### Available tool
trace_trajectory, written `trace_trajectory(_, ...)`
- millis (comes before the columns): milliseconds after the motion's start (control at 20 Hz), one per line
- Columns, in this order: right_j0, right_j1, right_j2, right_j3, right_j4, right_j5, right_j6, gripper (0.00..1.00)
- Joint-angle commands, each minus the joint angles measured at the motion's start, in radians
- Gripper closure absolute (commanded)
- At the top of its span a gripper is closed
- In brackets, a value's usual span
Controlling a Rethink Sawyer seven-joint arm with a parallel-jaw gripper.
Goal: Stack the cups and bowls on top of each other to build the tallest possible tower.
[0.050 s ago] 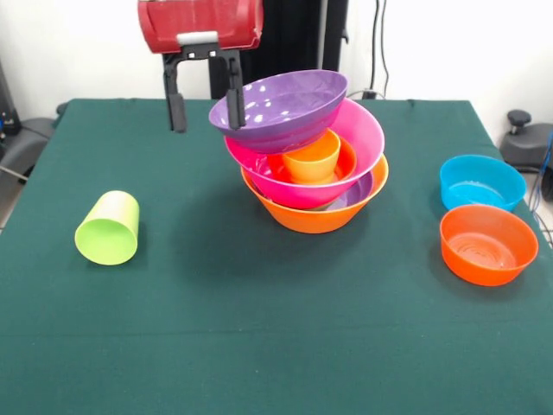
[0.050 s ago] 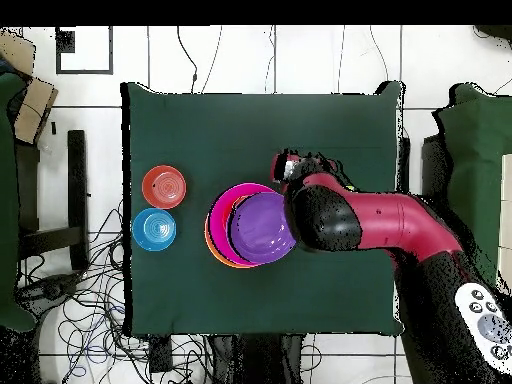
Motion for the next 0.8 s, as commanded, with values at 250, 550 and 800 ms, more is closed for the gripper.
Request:
trace_trajectory(250, -0.025, 0.028, 0.087, 0.092, -0.041, 0.007, -0.031, 0.00)
trace_trajectory(550, 0.029, 0.054, 0.047, 0.027, -0.031, 0.070, -0.017, 0.00)
trace_trajectory(800, 0.151, 0.262, -0.098, -0.256, -0.071, 0.322, -0.062, 0.00)
